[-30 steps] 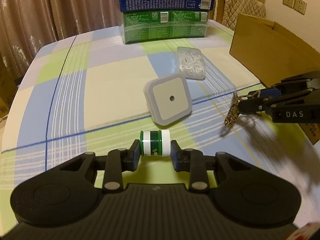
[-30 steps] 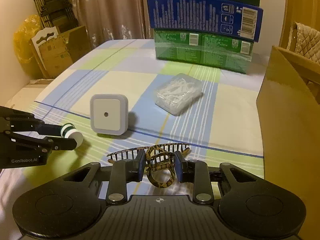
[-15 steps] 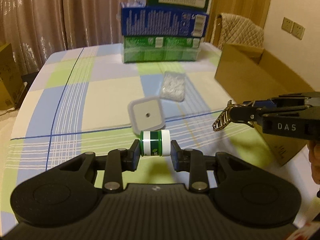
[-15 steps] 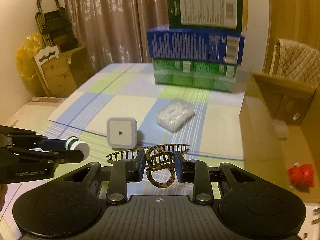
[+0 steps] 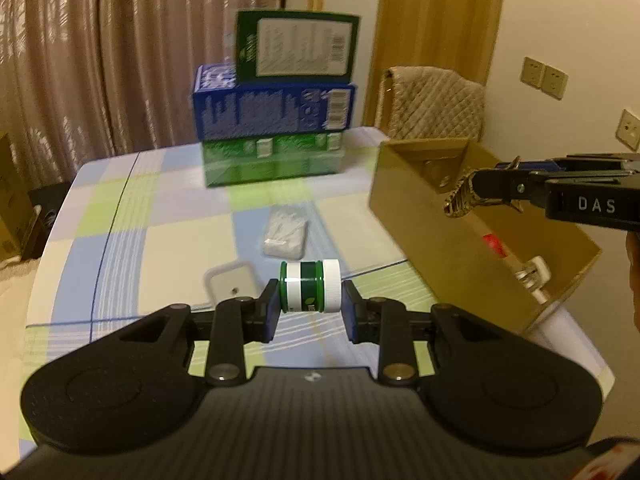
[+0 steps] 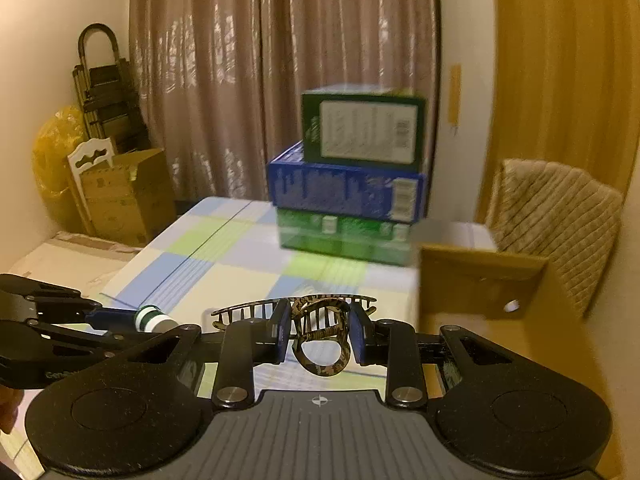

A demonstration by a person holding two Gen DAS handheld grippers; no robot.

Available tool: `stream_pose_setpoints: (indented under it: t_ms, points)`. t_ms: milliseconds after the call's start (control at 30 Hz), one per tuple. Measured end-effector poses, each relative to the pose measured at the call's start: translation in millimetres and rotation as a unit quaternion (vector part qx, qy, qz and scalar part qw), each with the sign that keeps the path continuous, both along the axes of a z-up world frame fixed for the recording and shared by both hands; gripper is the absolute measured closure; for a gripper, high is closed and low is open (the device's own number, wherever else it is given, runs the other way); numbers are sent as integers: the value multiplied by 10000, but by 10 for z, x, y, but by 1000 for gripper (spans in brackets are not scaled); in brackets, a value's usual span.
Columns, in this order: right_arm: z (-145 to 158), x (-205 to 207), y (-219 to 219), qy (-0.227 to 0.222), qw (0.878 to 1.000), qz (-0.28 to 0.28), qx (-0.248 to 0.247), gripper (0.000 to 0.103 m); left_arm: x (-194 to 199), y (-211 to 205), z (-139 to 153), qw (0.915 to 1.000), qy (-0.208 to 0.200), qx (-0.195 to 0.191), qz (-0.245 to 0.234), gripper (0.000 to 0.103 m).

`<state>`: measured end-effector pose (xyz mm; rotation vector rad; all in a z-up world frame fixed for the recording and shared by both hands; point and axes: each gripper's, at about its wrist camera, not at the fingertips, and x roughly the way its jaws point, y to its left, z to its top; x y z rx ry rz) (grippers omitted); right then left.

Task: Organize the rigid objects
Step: 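Carry the jar and brown strap with both tools over the cardboard box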

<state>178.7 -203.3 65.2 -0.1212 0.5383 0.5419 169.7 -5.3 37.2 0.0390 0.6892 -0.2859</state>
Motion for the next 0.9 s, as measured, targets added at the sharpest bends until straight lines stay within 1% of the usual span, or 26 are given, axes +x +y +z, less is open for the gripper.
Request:
stream_pose_setpoints:
  t_ms: [167, 333, 433, 667, 900]
  points:
    - [138, -28, -340, -67, 9998, -212, -19, 76, -41, -268, 168, 9997, -77, -44, -229, 77]
    - [173, 4, -710, -86, 9988, -460, -149, 76, -26, -645, 268, 9983, -124, -13, -572, 77]
    - [167, 63, -966, -16, 9977, -663, -135, 76, 9, -907, 301, 9967, -144, 0, -799, 77]
    - [-16, 271, -1561, 356, 9925, -1168, -1, 76, 142, -1562, 272, 9912, -133, 30, -1318, 77]
    - [-300, 402, -1952, 721, 9863, -1481, 99, 76, 365, -2054, 45, 9865, 84, 111, -1632, 77]
